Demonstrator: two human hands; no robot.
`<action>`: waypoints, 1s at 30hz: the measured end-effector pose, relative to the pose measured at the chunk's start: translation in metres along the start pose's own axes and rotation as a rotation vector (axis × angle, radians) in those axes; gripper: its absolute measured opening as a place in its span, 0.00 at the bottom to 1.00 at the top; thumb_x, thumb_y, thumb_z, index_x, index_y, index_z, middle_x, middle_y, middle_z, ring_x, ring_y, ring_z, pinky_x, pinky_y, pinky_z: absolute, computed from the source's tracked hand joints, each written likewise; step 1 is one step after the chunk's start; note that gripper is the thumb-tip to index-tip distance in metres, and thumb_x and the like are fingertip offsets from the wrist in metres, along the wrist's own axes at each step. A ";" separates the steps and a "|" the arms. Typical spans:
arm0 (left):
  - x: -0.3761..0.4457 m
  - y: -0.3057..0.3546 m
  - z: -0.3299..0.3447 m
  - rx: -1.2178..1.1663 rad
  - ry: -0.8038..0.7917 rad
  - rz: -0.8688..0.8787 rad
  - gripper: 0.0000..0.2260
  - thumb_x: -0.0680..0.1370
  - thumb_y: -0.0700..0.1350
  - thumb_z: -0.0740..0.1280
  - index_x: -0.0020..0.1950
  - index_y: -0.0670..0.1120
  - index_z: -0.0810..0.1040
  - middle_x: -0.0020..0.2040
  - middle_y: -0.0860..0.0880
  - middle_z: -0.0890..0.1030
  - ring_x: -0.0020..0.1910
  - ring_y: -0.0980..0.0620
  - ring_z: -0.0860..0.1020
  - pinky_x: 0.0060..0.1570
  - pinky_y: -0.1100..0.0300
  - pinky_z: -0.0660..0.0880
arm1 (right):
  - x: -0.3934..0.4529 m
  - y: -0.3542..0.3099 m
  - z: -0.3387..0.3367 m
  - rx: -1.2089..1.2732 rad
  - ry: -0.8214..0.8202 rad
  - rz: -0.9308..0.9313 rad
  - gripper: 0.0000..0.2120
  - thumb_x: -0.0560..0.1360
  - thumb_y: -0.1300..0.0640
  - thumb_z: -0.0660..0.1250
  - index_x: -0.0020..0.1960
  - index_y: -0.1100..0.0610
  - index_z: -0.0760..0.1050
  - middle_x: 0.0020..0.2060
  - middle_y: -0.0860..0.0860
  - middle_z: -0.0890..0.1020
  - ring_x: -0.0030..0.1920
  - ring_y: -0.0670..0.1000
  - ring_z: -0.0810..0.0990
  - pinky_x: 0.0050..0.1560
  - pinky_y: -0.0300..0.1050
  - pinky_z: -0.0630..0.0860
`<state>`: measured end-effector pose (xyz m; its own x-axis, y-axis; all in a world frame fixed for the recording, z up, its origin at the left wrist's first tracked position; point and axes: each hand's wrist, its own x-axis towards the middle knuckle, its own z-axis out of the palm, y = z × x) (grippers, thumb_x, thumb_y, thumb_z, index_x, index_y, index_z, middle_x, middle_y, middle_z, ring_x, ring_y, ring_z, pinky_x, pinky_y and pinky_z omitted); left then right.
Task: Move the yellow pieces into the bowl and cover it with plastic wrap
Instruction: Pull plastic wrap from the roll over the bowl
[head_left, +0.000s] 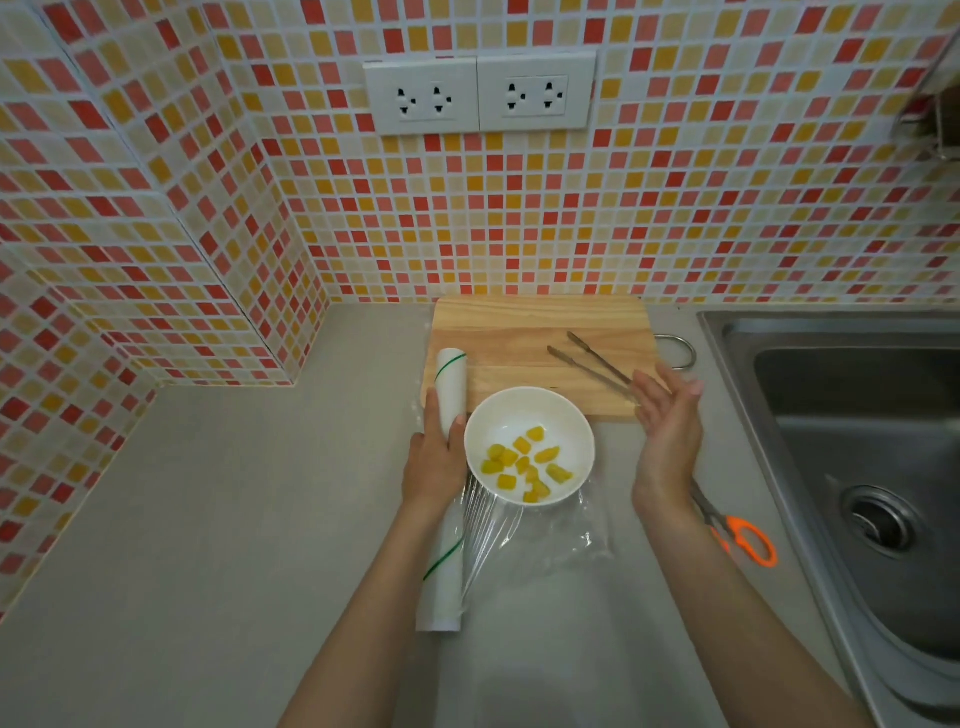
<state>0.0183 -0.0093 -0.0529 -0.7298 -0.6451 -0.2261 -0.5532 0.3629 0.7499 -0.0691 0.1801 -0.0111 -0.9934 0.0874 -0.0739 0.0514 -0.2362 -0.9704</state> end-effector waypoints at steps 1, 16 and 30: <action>0.000 0.000 0.000 0.001 0.004 0.000 0.27 0.80 0.58 0.51 0.77 0.58 0.45 0.67 0.37 0.71 0.65 0.38 0.71 0.64 0.48 0.66 | -0.016 0.001 0.003 0.039 0.021 -0.034 0.27 0.78 0.40 0.45 0.67 0.54 0.68 0.62 0.53 0.77 0.62 0.47 0.75 0.65 0.40 0.67; -0.003 0.001 0.000 0.050 0.016 0.000 0.26 0.80 0.58 0.50 0.77 0.59 0.45 0.62 0.35 0.73 0.61 0.37 0.73 0.60 0.50 0.68 | -0.060 0.047 0.044 -0.007 0.196 -0.033 0.29 0.74 0.38 0.47 0.70 0.51 0.62 0.62 0.47 0.75 0.60 0.43 0.74 0.54 0.35 0.71; -0.009 0.005 -0.002 0.047 0.008 0.001 0.27 0.80 0.59 0.50 0.77 0.60 0.44 0.64 0.36 0.71 0.62 0.37 0.72 0.62 0.48 0.67 | -0.032 0.022 0.002 -0.348 -0.295 -0.043 0.42 0.70 0.32 0.58 0.75 0.44 0.41 0.76 0.42 0.48 0.75 0.43 0.50 0.73 0.44 0.53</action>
<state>0.0228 -0.0036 -0.0462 -0.7271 -0.6504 -0.2200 -0.5707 0.3944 0.7202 -0.0360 0.1700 -0.0297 -0.9794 -0.2016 -0.0117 -0.0098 0.1050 -0.9944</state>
